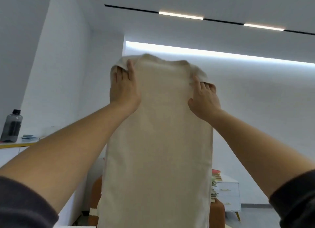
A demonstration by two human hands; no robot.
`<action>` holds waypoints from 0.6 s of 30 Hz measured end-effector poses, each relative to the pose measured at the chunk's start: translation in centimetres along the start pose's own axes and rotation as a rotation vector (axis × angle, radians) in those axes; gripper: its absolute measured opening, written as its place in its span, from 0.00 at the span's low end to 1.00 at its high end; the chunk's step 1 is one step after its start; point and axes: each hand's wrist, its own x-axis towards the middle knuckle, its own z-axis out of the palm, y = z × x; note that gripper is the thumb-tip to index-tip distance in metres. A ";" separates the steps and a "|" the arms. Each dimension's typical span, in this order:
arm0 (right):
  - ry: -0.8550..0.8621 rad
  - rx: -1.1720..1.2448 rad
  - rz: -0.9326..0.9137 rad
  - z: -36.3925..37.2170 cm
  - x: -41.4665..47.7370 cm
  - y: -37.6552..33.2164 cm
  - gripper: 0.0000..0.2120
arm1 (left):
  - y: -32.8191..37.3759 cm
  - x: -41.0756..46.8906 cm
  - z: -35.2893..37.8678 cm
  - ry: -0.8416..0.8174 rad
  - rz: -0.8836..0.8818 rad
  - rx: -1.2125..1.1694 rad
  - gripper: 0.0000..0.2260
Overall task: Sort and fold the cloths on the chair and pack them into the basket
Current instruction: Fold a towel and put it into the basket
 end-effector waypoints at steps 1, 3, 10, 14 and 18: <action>0.033 -0.045 0.008 -0.7 0.7 -0.1 0.37 | 0.3 0.5 -0.7 0.069 0.042 0.121 0.32; 0.065 -0.099 0.041 -1.9 1.8 -0.1 0.38 | 0.9 1.3 -1.7 0.133 0.099 0.275 0.31; 0.042 -0.182 0.026 -2.8 2.4 0.0 0.38 | 0.8 1.8 -1.0 0.179 0.110 0.398 0.33; -0.009 -0.192 0.014 -0.7 1.5 0.6 0.36 | 0.4 1.0 1.3 0.110 0.101 0.416 0.33; -0.069 -0.182 0.014 3.0 0.8 1.8 0.36 | 0.1 0.2 4.7 0.017 0.080 0.463 0.33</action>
